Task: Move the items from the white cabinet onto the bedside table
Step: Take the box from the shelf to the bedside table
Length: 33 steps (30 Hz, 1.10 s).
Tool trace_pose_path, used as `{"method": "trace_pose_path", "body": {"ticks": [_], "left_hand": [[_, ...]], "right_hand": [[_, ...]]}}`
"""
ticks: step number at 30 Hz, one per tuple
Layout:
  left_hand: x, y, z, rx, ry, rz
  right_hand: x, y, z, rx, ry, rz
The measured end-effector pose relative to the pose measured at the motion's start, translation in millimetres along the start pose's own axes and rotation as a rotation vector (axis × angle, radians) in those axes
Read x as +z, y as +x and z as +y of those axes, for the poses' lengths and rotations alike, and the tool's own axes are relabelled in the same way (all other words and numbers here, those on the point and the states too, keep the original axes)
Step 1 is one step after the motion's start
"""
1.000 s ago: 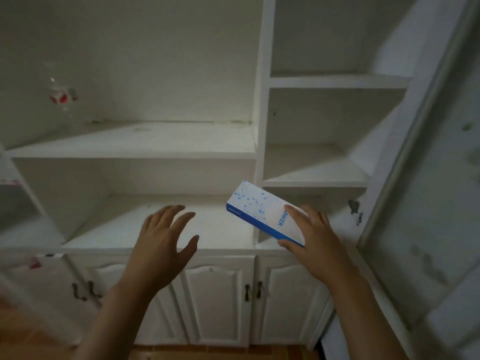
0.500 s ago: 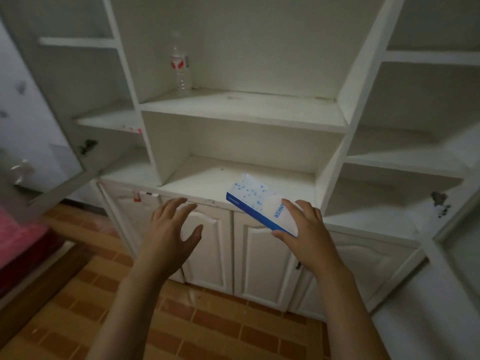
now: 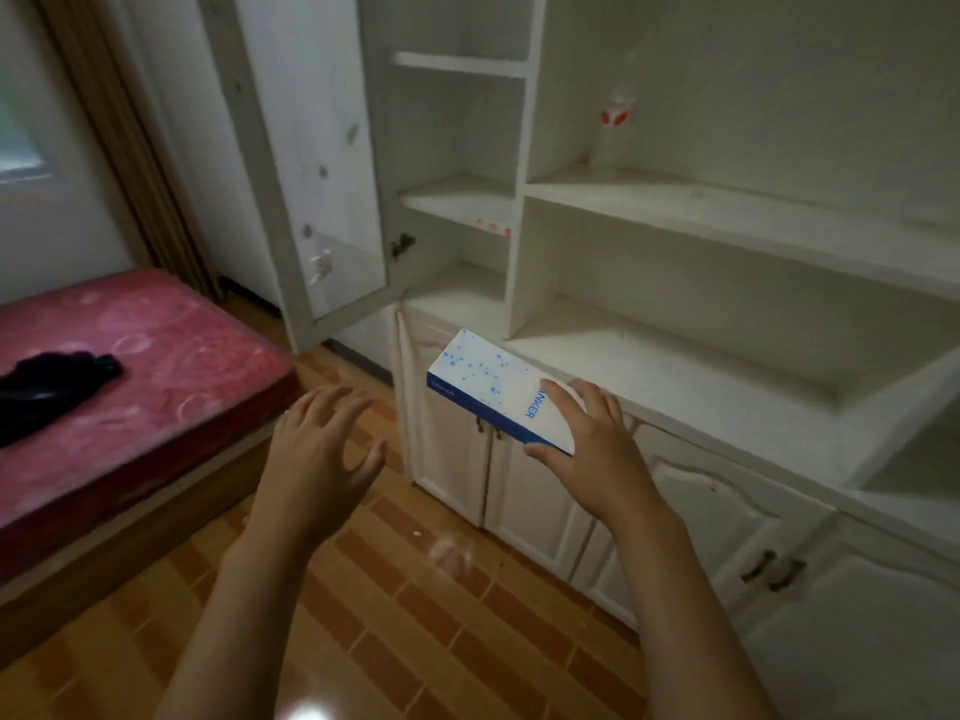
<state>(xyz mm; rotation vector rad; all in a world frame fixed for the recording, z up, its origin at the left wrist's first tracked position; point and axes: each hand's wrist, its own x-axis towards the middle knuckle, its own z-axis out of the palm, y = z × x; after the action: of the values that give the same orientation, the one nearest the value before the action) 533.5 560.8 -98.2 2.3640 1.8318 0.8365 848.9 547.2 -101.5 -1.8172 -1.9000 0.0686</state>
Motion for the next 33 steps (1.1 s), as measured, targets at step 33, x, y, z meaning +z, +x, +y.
{"method": "trace_pose_path", "body": {"ticks": [33], "left_hand": [[-129.3, -111.3, -367.5, -1.022, 0.469, 0.264]], "right_hand": [[356.0, 211.0, -455.5, -1.032, 0.274, -0.525]]}}
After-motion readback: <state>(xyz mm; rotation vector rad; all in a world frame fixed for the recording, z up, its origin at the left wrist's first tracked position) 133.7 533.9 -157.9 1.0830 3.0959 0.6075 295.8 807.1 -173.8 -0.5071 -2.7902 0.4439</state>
